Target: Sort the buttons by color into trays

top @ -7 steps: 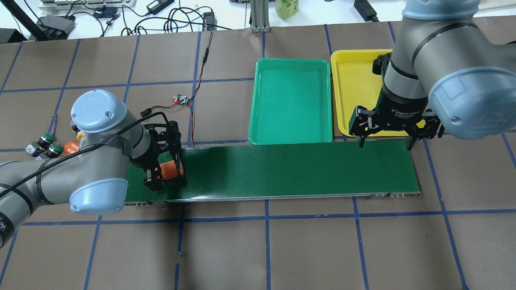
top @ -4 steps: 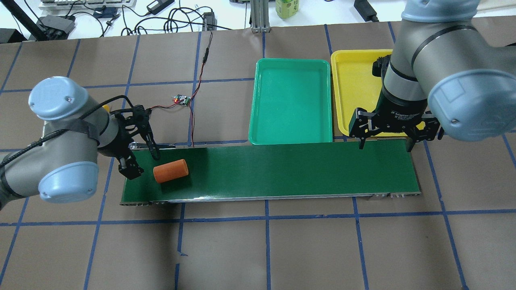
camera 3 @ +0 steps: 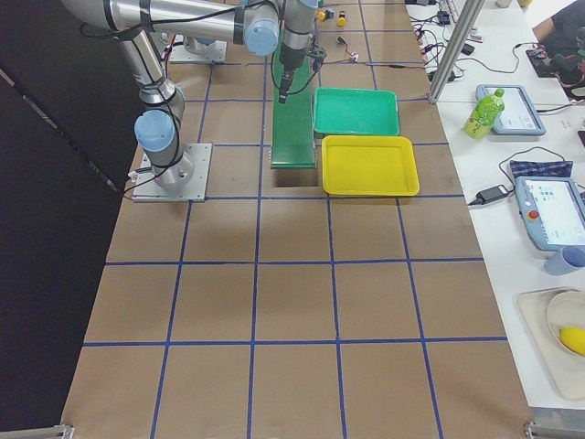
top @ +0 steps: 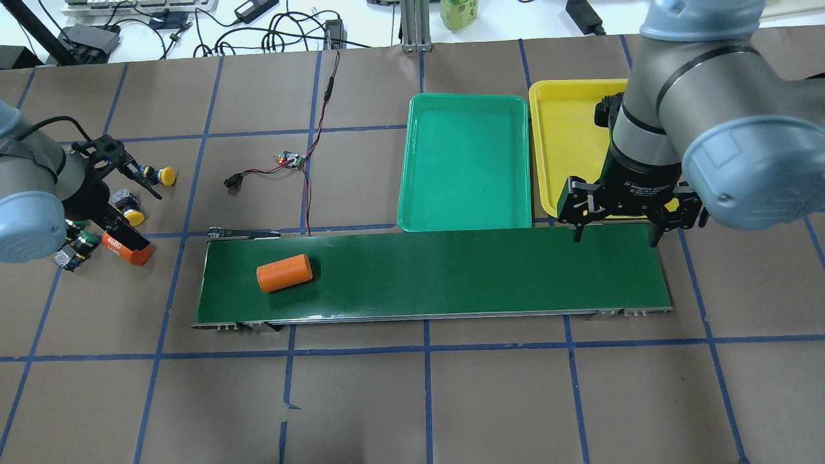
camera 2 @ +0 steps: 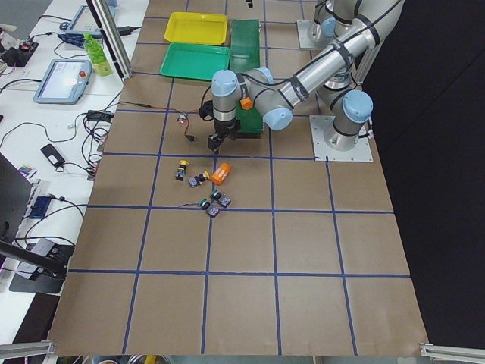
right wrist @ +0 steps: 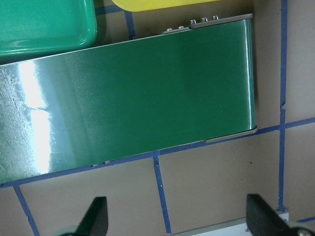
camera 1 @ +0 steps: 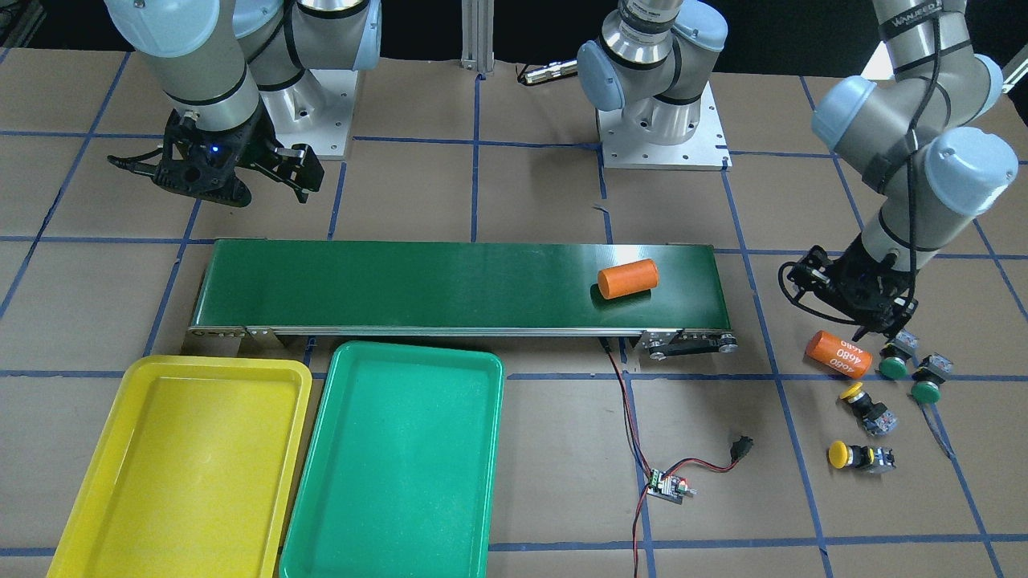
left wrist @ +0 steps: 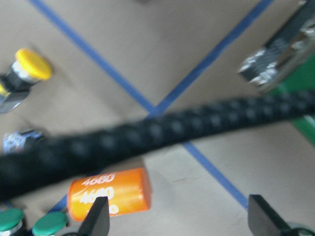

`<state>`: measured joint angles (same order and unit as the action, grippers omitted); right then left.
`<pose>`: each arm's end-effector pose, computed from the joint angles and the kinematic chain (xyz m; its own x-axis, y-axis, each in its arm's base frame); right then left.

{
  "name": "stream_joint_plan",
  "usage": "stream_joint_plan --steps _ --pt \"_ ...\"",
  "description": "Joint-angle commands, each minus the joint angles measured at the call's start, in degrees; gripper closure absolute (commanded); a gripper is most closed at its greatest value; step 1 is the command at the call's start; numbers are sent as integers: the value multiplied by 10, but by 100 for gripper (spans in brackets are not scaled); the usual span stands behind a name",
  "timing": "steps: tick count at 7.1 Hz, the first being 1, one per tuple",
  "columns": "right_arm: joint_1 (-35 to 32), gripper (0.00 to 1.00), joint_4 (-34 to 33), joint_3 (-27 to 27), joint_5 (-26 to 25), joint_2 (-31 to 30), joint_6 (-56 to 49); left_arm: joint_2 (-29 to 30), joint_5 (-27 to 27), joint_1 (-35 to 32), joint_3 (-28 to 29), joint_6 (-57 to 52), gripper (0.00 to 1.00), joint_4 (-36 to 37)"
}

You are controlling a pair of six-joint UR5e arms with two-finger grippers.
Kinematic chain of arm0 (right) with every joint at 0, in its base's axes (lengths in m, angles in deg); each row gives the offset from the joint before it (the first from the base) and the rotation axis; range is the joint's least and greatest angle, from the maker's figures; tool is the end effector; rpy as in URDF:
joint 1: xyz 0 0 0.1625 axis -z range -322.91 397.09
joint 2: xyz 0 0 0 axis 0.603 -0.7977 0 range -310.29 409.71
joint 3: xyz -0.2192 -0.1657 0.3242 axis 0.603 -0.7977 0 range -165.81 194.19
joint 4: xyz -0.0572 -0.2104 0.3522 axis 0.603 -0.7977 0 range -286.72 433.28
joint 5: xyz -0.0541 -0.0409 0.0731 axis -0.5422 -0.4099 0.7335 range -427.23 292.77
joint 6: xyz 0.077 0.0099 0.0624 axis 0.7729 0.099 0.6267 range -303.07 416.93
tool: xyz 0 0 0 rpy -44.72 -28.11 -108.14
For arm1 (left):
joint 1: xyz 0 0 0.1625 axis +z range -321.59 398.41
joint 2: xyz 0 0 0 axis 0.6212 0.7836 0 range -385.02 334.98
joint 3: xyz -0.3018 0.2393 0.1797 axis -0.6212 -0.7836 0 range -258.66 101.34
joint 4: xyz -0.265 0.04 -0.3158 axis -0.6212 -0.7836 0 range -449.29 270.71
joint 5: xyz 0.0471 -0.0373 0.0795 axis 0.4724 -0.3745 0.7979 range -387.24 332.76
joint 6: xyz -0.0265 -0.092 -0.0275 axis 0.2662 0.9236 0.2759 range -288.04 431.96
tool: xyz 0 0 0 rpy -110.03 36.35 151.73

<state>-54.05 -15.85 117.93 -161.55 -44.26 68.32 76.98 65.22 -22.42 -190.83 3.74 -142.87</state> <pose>0.1345 -0.4341 0.4039 -0.9809 0.1609 0.1090 0.1776 0.9700 0.1663 0.1391 -0.5136 0.2624 -0.7757 0.6290 -0.0523 0.6286 0.7773 0.0252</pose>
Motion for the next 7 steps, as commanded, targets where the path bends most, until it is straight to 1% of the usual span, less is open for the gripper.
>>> stream_joint_plan --steps 1,2,3,4,5,6,7 --pt "0 0 0 3 -1 -1 0 50 -1 32 45 78 0 3" --pt "0 0 0 3 -2 -1 0 64 0 33 62 124 0 3" --pt "0 0 1 3 -2 -1 1 72 -2 35 60 75 0 1" --pt "0 0 1 3 -2 -1 1 72 -2 35 50 -100 0 4" --pt "0 0 1 3 -2 -1 1 72 -3 38 43 -204 0 5" --pt "0 0 1 3 -2 -1 2 72 -1 48 39 -260 0 6" --pt "0 0 1 3 -2 -1 1 74 -1 56 36 -339 0 4"
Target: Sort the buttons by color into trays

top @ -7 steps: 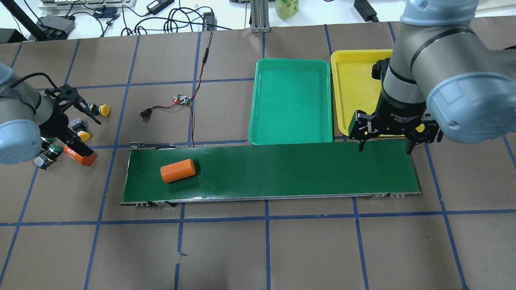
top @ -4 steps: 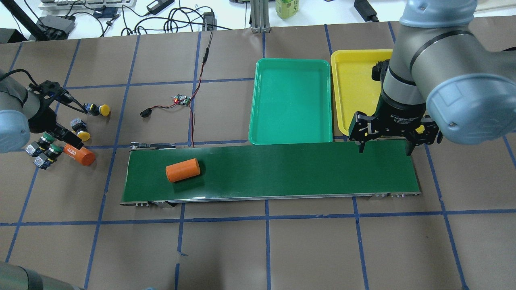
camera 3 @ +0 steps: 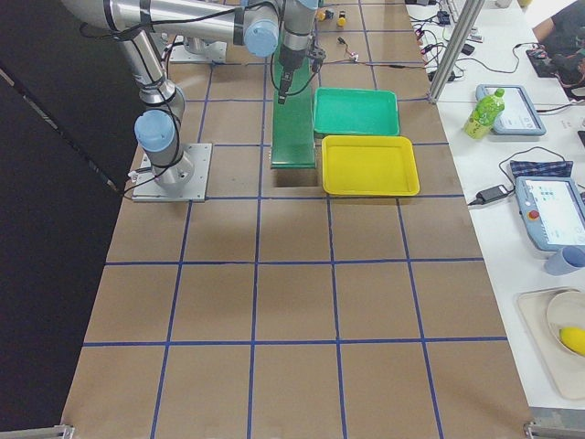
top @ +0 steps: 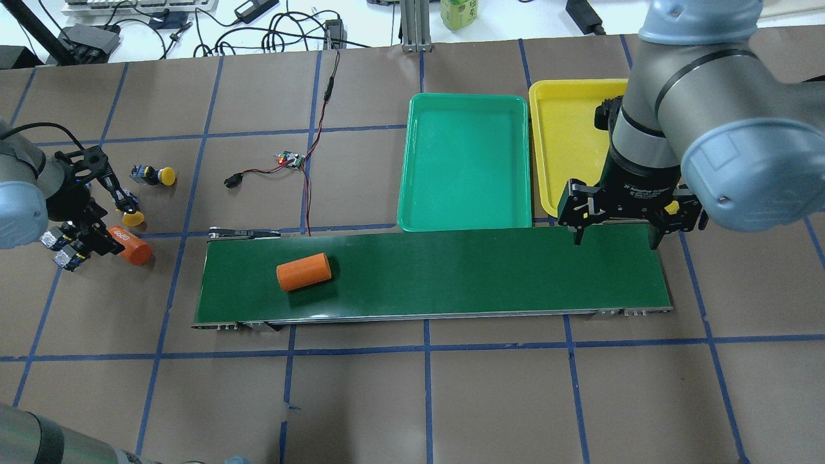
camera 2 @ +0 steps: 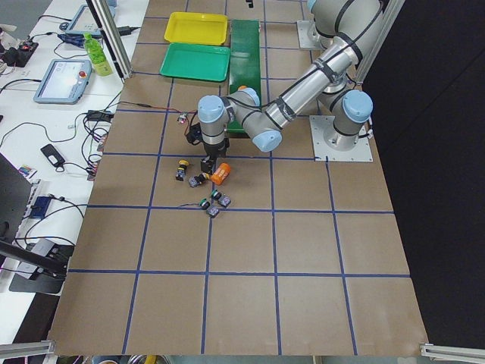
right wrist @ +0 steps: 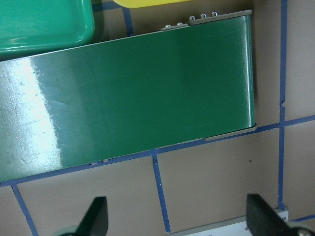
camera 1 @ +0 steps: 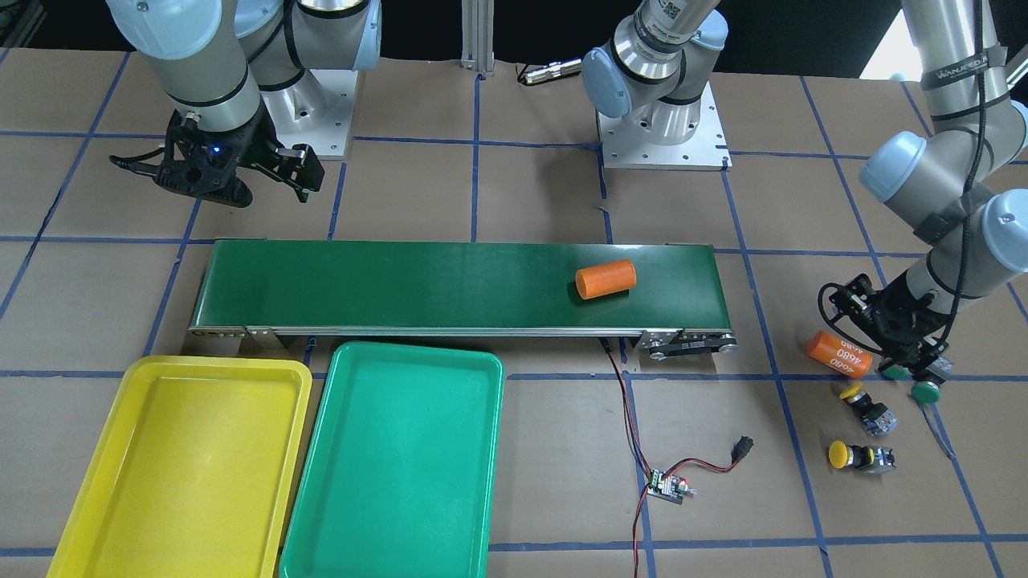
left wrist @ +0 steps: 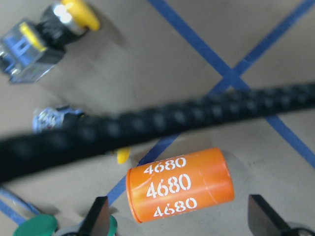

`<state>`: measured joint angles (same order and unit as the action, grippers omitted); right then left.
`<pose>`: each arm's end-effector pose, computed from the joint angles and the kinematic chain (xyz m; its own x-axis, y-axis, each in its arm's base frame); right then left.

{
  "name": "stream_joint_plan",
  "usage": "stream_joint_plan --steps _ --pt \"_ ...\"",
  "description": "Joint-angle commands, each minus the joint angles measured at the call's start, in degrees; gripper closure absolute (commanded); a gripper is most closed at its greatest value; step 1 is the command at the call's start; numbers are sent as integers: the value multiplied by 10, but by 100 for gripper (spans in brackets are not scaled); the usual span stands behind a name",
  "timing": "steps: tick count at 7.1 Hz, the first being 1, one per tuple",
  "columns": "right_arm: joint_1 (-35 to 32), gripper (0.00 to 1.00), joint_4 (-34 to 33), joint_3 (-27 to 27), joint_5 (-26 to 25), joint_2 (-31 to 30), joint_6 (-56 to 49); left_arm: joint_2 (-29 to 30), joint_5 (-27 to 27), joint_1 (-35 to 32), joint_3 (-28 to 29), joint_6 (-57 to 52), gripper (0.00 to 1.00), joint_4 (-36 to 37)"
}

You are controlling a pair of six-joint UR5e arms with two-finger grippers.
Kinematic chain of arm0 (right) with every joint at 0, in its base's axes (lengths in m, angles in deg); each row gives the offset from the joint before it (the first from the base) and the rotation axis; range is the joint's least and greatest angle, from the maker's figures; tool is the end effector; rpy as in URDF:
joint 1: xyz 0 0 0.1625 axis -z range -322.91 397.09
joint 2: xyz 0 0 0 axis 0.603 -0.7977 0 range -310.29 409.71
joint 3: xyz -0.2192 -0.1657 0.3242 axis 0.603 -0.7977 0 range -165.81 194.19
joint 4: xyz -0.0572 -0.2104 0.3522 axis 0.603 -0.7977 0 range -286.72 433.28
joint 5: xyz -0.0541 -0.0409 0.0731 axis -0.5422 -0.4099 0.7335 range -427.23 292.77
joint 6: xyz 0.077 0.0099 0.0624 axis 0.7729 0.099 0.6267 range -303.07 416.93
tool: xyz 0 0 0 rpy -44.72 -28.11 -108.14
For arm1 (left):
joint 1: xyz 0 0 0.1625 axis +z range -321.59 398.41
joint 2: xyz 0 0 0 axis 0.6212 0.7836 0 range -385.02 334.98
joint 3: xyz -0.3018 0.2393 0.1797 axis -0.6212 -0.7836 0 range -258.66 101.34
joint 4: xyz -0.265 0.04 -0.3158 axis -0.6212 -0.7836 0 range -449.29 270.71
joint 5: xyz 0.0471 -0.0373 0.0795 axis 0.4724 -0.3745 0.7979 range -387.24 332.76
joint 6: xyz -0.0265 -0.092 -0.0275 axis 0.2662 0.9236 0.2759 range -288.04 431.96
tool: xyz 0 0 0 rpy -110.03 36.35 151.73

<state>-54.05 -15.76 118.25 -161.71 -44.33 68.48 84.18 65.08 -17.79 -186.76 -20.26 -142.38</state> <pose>0.1342 -0.4326 0.4017 -0.9802 0.1624 0.1133 0.1803 0.9686 0.1712 0.1990 -0.5294 0.2260 -0.5237 0.8519 0.0084 0.8514 0.5230 0.0401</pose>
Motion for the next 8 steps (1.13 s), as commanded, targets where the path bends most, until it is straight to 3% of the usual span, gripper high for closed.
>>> stream_joint_plan --steps 1,3,8 --pt "0 0 -1 0 0 0 0 1 0 20 -17 -125 0 2" --pt "0 0 0 0 0 0 0 7 -4 29 -30 -227 0 21" --pt "0 0 0 0 0 0 -1 15 -11 22 -26 -277 0 50"
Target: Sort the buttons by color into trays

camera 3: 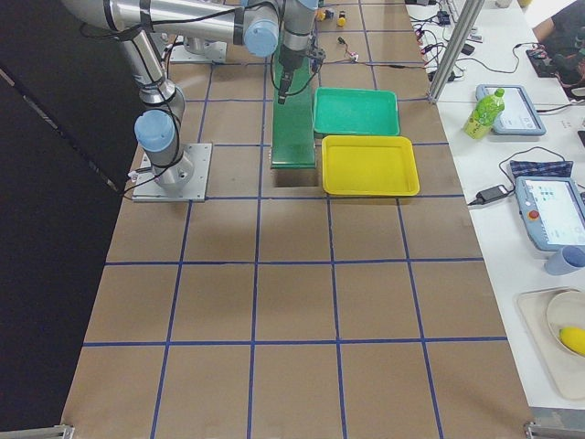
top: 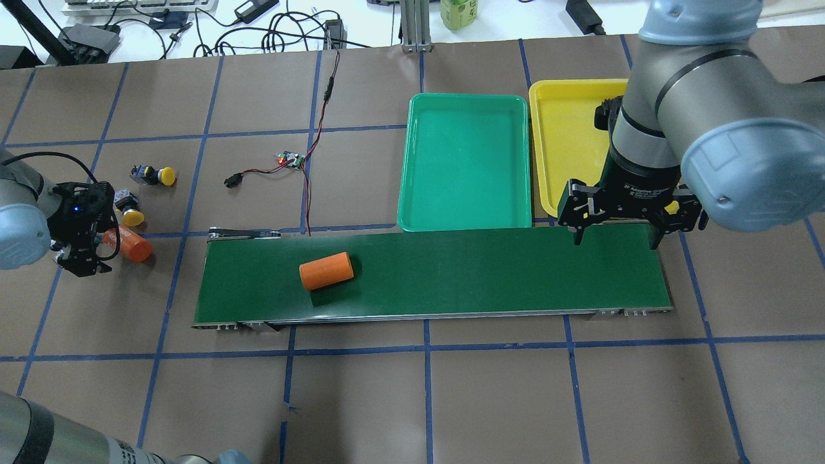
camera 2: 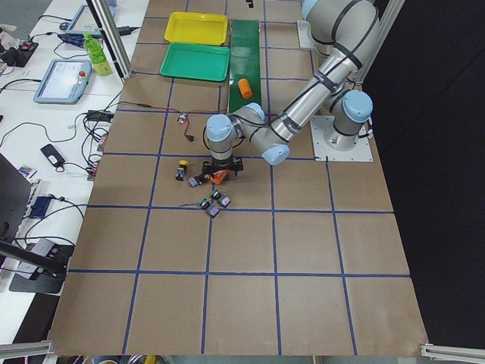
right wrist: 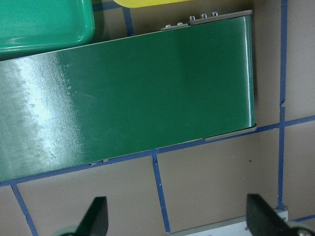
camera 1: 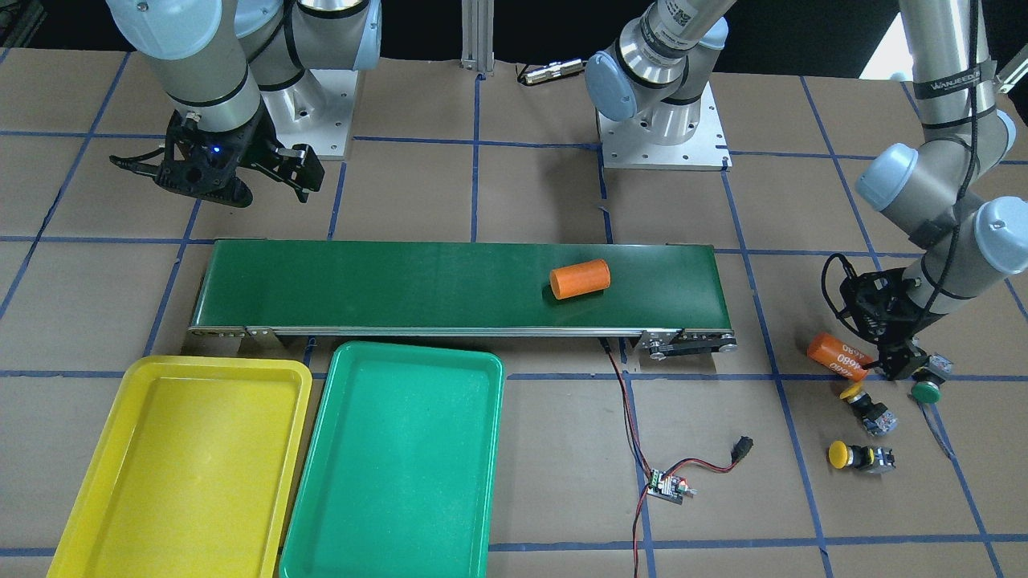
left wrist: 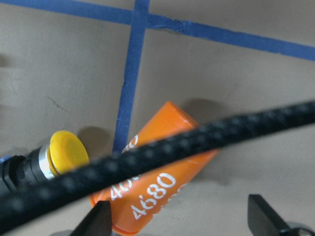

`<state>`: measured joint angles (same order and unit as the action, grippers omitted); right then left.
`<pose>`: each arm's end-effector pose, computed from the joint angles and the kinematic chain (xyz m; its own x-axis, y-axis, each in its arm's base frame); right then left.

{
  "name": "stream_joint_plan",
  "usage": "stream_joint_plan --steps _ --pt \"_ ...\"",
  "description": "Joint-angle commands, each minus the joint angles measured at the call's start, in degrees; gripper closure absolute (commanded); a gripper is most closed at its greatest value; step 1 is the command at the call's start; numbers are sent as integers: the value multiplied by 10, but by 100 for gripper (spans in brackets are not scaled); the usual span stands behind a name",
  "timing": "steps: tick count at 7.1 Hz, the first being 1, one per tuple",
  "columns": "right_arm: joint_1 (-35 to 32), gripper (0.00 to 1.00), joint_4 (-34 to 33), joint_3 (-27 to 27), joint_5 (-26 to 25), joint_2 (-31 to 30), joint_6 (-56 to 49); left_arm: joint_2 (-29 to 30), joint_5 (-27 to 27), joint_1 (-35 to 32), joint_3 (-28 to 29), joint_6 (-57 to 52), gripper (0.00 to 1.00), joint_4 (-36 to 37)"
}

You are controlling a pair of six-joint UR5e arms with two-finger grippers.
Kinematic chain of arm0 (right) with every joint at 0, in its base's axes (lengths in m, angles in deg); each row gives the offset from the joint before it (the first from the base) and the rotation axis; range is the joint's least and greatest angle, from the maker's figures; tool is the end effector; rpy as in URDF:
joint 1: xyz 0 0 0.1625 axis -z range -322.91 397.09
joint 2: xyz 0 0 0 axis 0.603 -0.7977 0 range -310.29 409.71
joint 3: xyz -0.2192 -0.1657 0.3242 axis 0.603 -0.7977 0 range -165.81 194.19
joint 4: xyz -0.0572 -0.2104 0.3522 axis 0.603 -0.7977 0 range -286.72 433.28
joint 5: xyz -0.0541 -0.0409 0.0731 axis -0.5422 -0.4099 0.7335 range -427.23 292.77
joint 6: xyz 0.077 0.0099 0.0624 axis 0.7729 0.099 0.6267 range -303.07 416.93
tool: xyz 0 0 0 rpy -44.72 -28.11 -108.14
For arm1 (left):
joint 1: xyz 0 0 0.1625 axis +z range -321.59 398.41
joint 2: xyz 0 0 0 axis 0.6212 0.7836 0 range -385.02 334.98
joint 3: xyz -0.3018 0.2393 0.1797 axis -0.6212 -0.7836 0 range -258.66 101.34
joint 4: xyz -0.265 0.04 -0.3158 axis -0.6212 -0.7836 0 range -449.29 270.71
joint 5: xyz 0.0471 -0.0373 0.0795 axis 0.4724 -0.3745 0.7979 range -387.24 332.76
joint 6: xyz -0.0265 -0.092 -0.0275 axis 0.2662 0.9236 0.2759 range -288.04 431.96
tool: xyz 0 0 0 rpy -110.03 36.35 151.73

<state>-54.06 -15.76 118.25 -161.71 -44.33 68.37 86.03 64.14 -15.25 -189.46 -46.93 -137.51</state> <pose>0.1343 -0.4325 0.4017 -0.9806 0.1604 0.1129 0.1782 0.9690 0.1714 0.2172 -0.5159 0.1978 -0.1298 0.9915 0.0127 0.9914 0.1295 0.0204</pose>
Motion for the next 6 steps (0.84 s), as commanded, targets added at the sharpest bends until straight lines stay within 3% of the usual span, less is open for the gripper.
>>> stream_joint_plan --steps 1,6 --pt "0 0 0 0 0 0 1 -11 -2 -8 -1 -20 0 1" --pt "0 0 0 7 0 -1 2 -15 -31 -22 -14 -97 0 3"
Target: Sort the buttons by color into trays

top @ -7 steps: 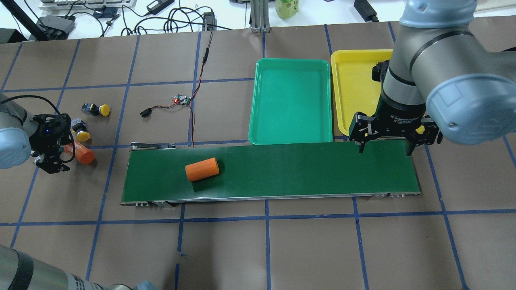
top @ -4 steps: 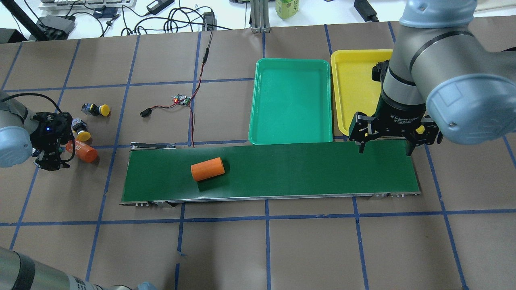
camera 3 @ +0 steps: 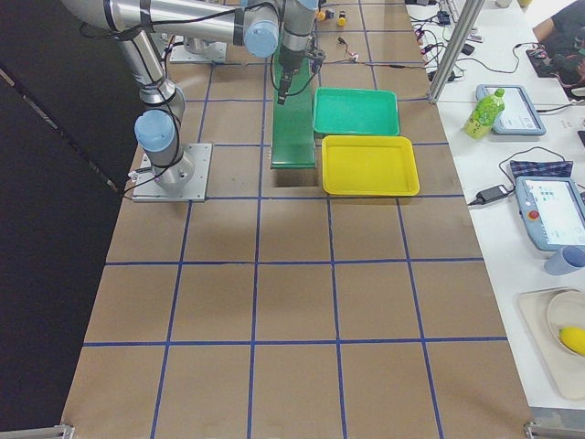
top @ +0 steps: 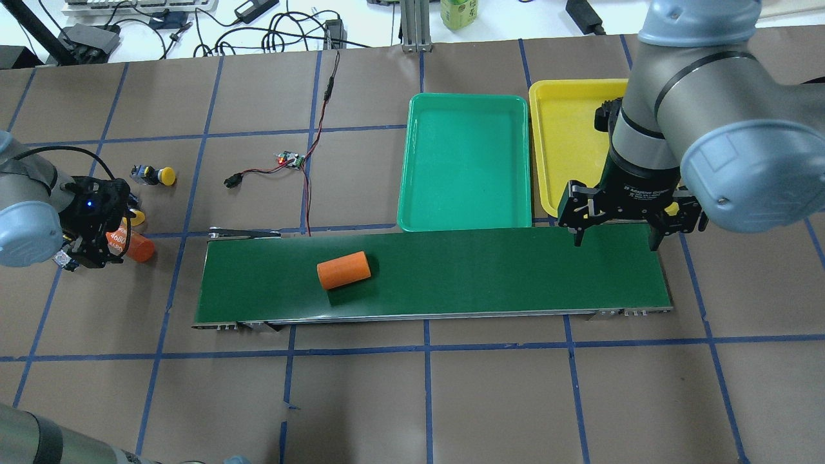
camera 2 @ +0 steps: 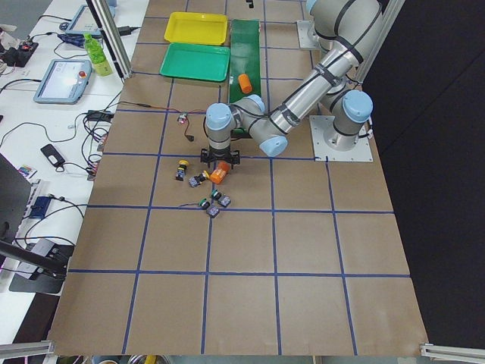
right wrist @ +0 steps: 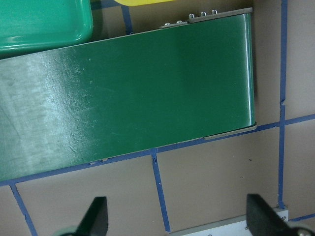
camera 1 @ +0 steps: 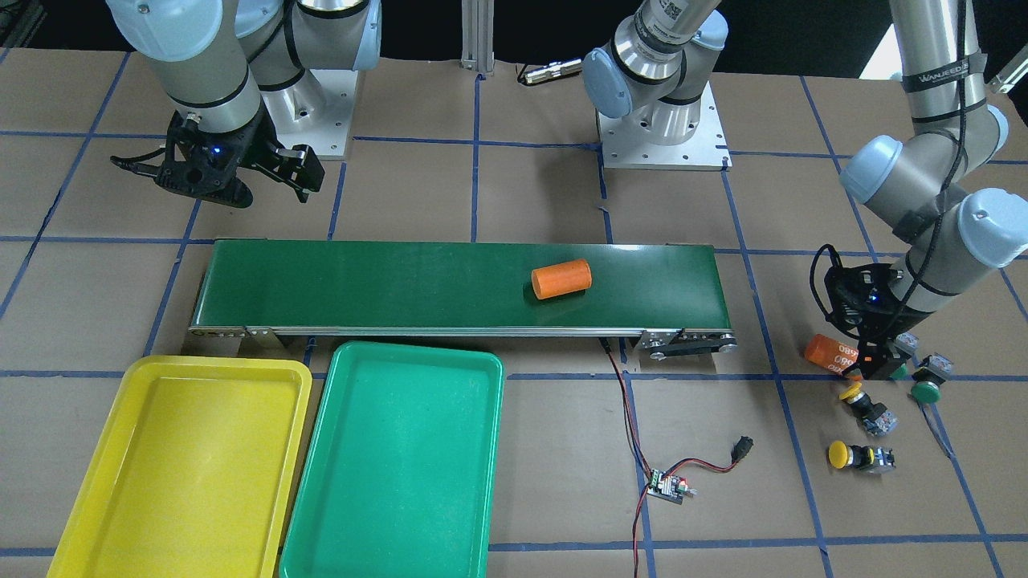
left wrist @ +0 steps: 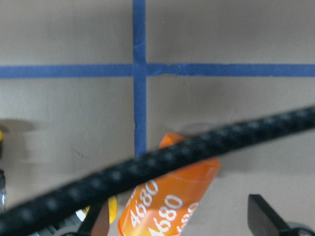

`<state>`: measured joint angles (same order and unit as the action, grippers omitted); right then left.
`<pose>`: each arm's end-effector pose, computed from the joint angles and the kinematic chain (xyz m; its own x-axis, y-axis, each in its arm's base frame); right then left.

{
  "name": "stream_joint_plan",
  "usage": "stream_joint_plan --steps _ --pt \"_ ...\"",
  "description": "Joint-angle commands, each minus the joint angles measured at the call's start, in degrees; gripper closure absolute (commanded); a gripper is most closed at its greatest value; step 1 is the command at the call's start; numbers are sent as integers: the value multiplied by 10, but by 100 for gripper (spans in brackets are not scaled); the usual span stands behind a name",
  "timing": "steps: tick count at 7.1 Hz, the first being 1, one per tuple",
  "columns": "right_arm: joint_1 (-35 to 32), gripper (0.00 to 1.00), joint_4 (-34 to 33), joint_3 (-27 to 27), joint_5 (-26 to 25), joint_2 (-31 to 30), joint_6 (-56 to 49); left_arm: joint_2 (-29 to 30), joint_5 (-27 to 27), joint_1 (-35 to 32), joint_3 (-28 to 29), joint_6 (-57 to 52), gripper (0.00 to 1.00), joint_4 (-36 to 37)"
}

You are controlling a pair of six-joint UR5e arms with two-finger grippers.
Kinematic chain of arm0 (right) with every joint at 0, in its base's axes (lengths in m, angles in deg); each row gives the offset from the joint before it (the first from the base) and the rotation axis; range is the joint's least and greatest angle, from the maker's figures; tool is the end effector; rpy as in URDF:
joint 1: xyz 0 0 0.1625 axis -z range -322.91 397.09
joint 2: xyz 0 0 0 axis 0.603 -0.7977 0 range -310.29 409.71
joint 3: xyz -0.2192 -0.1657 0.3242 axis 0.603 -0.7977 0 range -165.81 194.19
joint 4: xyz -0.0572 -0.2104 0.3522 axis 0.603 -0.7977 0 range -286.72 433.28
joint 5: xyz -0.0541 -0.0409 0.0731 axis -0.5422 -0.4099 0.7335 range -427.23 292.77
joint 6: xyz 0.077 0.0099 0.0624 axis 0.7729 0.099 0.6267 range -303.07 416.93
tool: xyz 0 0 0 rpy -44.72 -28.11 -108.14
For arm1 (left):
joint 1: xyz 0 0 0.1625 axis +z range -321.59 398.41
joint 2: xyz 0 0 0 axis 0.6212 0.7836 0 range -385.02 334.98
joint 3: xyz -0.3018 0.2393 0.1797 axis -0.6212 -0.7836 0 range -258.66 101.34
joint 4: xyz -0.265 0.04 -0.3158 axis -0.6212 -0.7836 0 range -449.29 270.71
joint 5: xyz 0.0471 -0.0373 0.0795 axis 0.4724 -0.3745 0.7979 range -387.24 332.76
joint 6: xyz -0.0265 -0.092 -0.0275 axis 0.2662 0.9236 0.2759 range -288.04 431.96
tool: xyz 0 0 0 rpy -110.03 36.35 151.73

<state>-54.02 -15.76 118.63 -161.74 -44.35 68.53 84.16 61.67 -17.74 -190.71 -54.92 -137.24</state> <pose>0.1339 -0.4313 0.3988 -0.9799 0.1630 0.1151 0.1817 0.9673 0.1770 0.1862 -0.5200 0.2073 0.0529 0.9983 -0.0229 0.9986 -0.0530 -0.0067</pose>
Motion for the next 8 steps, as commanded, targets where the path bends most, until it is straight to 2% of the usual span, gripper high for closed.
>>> stream_joint_plan --steps 1,3,5,6,7,8 --pt "0 0 0 3 0 -1 0 2 -6 7 -8 -20 0 1" --pt "0 0 -1 3 -1 -2 -1 16 -6 7 -22 -20 0 42" --pt "0 0 -1 5 0 -2 0 16 -6 8 -28 -18 0 45" --pt "0 0 0 5 -1 -2 -2 16 -7 9 -29 -19 6 50" --pt "0 0 -1 5 -1 -2 -2 16 -18 9 -30 -21 56 50" --pt "0 0 0 5 -1 -2 -2 13 -24 12 -29 -30 82 51"
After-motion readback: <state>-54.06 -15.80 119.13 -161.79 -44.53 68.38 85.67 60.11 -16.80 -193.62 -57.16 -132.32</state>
